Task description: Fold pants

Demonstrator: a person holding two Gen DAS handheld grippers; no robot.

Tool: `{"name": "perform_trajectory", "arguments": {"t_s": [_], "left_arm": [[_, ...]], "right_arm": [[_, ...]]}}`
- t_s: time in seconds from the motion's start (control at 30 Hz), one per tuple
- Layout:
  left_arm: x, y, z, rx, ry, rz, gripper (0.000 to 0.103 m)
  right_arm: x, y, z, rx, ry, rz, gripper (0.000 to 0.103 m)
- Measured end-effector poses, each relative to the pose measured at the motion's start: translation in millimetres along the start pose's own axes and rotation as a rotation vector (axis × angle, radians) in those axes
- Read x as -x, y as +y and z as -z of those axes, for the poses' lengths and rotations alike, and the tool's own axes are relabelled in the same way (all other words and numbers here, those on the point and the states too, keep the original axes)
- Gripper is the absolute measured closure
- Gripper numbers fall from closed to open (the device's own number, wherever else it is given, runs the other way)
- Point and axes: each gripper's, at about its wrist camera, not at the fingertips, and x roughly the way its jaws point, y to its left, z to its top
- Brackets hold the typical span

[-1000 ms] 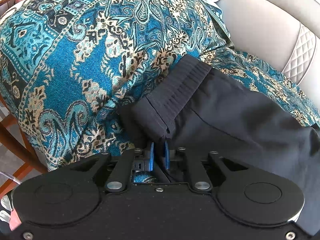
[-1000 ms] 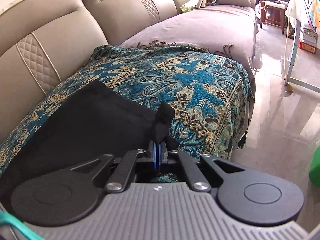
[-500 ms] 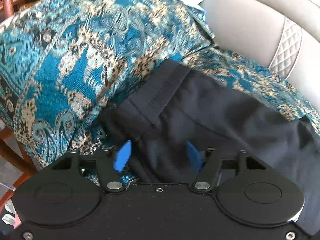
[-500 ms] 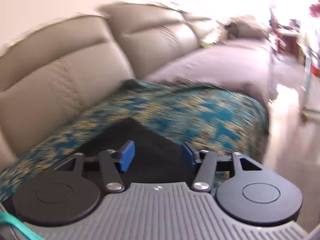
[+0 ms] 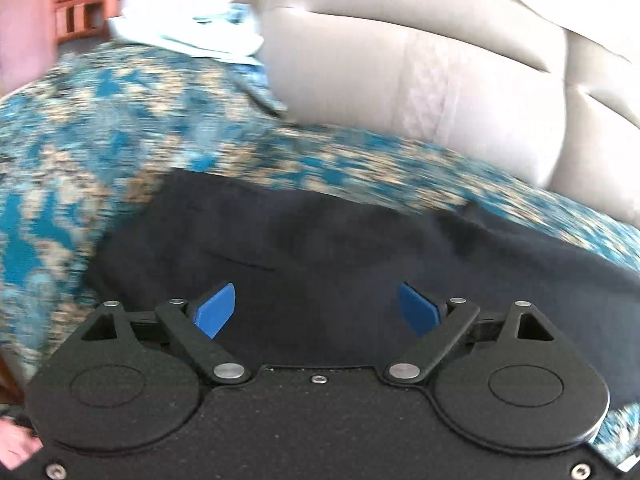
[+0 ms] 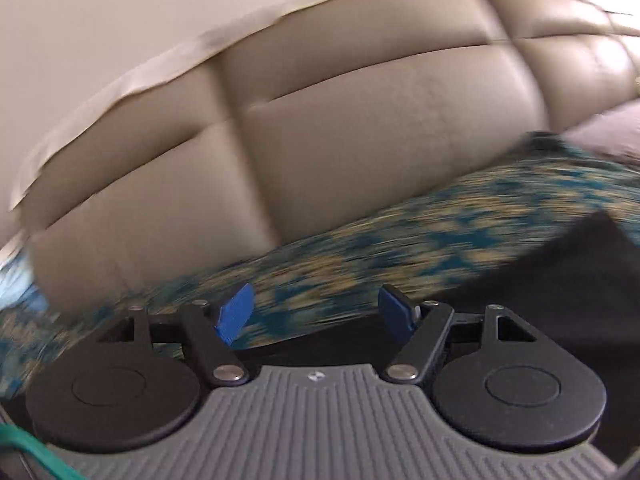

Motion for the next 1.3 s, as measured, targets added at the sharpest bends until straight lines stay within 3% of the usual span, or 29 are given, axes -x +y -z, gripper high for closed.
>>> {"name": "perform_trajectory", "arguments": {"t_s": [0.2,0.3,0.4,0.53,0.67,0.83,1.0,1.03,1.07,1.13,1.3], "left_arm": [[-16.6,-53.2,27.9,-0.075,0.036,0.090,0.013],[-26.3,-68.9,43.5,-0.104,0.048,0.120,0.013],[-35.2,-79.2,56.8,-0.133,0.061,0.106,0.013],[-38.3,-88.3,65.0,-0.205,0.027,0.071,0.009],[-42.2,-83.9,65.7,-0.192,0.028,0.086,0.001],[-43.0,-81.0,67.4,-0.212,0.012,0.100,0.000],[-42.4,-78.6,69.3,-0.221,-0.006,0.114,0.000],[-42.3,-78.6,69.9,-0.222,-0.008,0.113,0.000],[-42.4,-78.8,70.0,-0.223,-0.009,0.111,0.000],[-42.6,-78.3,70.2,-0.222,-0.010,0.113,0.000],[-40.4,-76.8,73.4,-0.234,-0.022,0.125,0.000]], "right_arm": [[-36.3,90.6,28.8,0.241,0.087,-0.170,0.022],[-47.5,136.7,48.4,0.380,0.147,-0.272,0.035],[-57.1,175.9,65.8,0.490,0.211,-0.351,0.046],[-71.4,214.9,75.4,0.543,0.268,-0.430,0.046],[-90.7,249.7,81.8,0.590,0.314,-0.462,0.046],[-109.0,271.9,97.3,0.666,0.382,-0.461,0.046],[-109.1,279.2,106.3,0.723,0.381,-0.456,0.067],[-108.2,278.4,105.6,0.720,0.379,-0.459,0.077],[-107.4,278.1,105.2,0.720,0.375,-0.462,0.094],[-107.6,280.4,107.1,0.752,0.339,-0.418,0.097],[-121.5,285.0,99.1,0.726,0.322,-0.411,0.098]]}}
